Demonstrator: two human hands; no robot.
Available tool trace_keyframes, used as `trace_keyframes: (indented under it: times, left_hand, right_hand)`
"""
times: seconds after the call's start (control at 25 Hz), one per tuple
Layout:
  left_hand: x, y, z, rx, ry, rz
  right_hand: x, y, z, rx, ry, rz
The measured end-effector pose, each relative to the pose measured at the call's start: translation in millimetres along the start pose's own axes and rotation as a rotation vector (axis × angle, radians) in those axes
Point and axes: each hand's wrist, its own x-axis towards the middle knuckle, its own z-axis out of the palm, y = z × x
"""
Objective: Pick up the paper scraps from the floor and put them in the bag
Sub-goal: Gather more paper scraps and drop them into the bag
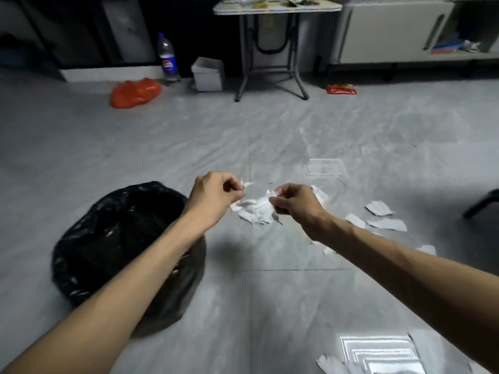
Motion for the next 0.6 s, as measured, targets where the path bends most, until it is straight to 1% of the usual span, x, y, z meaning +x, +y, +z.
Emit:
trace_keyframes:
  times: [0.12, 0.24, 0.32, 0.44, 0.48, 0.56, 0.6]
  left_hand:
    - [-20, -22, -68, 0.062, 0.078, -0.039]
    - [-44, -57, -114, 0.171, 0.089, -0.160]
    - [-58, -83, -129, 0.266, 0.056, -0.254]
    - [-76, -111, -140, 0.447, -0.019, -0.378]
    - [-79, -115, -141, 0.489, -0.015, -0.399]
    - [-77, -113, -139, 0.539, 0.041, -0.384]
    - [-73, -107, -137, 0.546, 0.066, -0.343]
  right_hand:
    - [5, -43, 60, -0.016, -0.123, -0.132]
    - [3, -68, 118, -0.009, -0.226, -0.193]
    - [-1, -72, 151, -0.036, -0.267, -0.186]
    - [-10, -62, 189, -0.112, -0.374, -0.094]
    - [-13, -57, 196, -0.148, -0.412, -0.060]
    - [-16, -51, 196, -0.222, -0.443, -0.041]
    - [-16, -50, 190, -0.240, -0.442, -0.048]
